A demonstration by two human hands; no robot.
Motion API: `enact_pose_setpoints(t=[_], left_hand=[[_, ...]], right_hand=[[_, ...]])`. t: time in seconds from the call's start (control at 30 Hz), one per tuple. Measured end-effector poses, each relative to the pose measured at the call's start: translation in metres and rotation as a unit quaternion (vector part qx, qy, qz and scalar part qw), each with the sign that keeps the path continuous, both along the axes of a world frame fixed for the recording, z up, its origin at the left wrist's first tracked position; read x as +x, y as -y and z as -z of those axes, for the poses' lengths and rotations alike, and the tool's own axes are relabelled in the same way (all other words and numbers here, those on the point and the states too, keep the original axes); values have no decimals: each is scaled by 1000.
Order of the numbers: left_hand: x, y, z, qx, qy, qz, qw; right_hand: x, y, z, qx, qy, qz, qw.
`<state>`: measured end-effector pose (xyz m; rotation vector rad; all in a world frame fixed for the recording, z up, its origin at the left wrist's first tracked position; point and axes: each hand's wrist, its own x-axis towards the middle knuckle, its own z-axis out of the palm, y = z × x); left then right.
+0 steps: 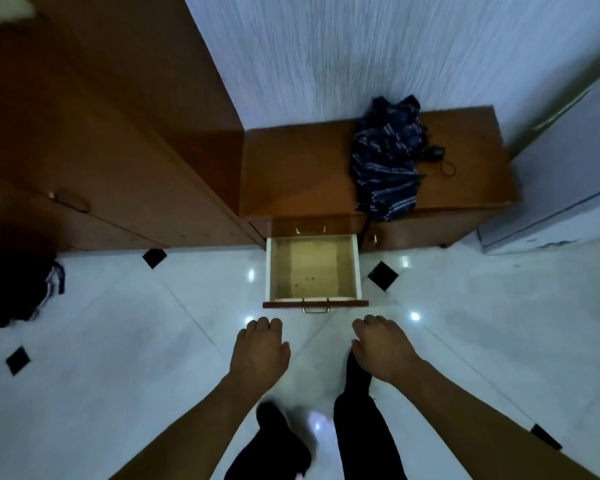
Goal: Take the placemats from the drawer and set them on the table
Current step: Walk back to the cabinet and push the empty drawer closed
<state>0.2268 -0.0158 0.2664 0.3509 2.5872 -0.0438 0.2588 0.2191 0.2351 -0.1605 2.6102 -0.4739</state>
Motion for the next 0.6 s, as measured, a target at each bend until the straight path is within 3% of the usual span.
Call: enact_pose_setpoints(t=[0.27, 0.47, 0.6], left_hand=[[-55, -10, 202, -4, 16, 32, 999], [-73, 20, 315, 10, 3, 52, 999], [-72, 42, 371, 19, 60, 62, 996]], right_hand=[[-47, 12, 187, 59, 26, -32, 997], [-62, 37, 292, 18, -26, 3, 999], [-62, 49, 347, 19, 20, -23, 999]])
